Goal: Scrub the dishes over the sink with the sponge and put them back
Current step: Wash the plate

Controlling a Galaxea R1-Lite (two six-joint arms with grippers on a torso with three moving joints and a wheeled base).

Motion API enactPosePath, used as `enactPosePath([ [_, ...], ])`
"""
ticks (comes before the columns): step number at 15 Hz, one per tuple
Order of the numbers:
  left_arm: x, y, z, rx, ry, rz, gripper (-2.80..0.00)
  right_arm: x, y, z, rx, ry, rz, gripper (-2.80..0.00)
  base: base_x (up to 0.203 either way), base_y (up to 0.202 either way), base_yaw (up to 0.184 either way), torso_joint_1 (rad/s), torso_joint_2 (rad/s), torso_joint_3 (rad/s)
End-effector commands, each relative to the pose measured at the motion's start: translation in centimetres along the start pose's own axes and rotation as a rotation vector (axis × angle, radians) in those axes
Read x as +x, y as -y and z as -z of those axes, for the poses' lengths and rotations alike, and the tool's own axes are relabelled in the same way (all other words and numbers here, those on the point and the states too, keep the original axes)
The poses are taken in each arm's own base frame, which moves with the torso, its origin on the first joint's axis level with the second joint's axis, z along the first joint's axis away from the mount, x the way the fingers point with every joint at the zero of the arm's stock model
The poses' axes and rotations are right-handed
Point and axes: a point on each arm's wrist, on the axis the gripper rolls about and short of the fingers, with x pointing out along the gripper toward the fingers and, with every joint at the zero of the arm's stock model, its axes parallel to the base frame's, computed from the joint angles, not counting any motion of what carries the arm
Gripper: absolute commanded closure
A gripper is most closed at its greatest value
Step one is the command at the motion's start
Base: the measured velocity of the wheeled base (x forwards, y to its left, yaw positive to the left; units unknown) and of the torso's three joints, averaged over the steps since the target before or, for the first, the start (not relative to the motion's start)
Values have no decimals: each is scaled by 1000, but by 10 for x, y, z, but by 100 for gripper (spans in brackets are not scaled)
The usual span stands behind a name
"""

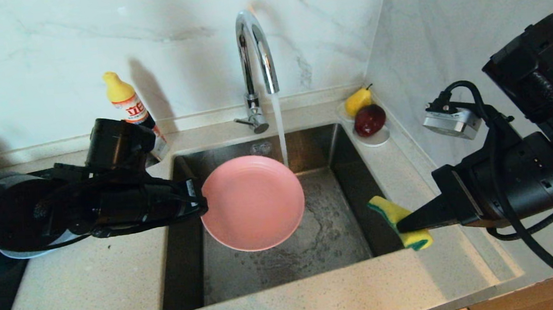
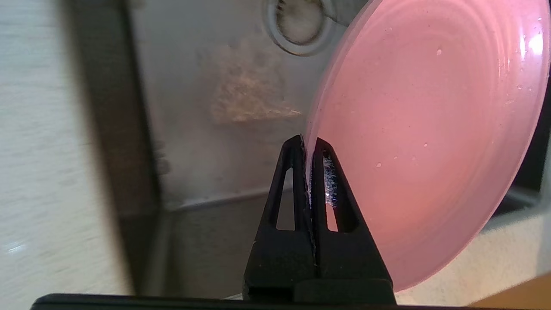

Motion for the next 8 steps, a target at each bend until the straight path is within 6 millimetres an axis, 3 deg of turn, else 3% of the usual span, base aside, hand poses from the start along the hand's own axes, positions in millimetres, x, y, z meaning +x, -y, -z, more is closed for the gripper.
enactPosePath([
  [1, 14, 15, 7, 28, -35, 19, 0, -1, 0, 2, 3, -4, -1, 0, 0, 0, 0, 0, 0, 0],
  [8, 37, 54, 28, 69, -78, 38, 0, -1, 1, 2, 5, -8, 1, 0, 0, 0, 0, 0, 0, 0],
])
